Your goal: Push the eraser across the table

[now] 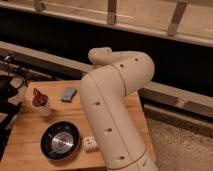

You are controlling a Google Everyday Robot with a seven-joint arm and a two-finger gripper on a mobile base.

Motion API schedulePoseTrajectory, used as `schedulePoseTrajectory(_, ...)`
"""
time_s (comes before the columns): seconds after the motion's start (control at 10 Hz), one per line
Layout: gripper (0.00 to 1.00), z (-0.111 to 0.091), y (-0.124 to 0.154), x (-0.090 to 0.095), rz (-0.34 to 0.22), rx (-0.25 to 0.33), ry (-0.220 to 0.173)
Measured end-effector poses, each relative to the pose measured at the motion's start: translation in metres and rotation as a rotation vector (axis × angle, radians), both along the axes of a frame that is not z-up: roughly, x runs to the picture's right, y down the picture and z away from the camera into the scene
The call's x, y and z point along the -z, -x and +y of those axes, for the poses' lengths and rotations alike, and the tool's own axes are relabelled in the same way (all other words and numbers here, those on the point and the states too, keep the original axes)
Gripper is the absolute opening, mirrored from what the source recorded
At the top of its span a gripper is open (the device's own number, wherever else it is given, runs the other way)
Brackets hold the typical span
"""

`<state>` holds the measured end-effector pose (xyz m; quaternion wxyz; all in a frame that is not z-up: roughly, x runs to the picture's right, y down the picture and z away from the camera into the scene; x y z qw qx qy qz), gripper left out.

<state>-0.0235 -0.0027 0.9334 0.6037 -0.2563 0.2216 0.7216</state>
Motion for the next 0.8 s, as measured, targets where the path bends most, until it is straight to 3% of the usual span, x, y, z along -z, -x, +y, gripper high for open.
schedulePoseTrajectory(0.3, 0.01, 0.008, -0.070, 0.013, 0.106, -0.046, -0.043)
schedulePoseTrajectory(0.5, 0.01, 0.018, -0.097, 0.014, 0.148, -0.078, -0.032)
schedulePoseTrajectory(0.8, 0.01, 0.032, -0.103, 0.009, 0.137, -0.089, 0.005)
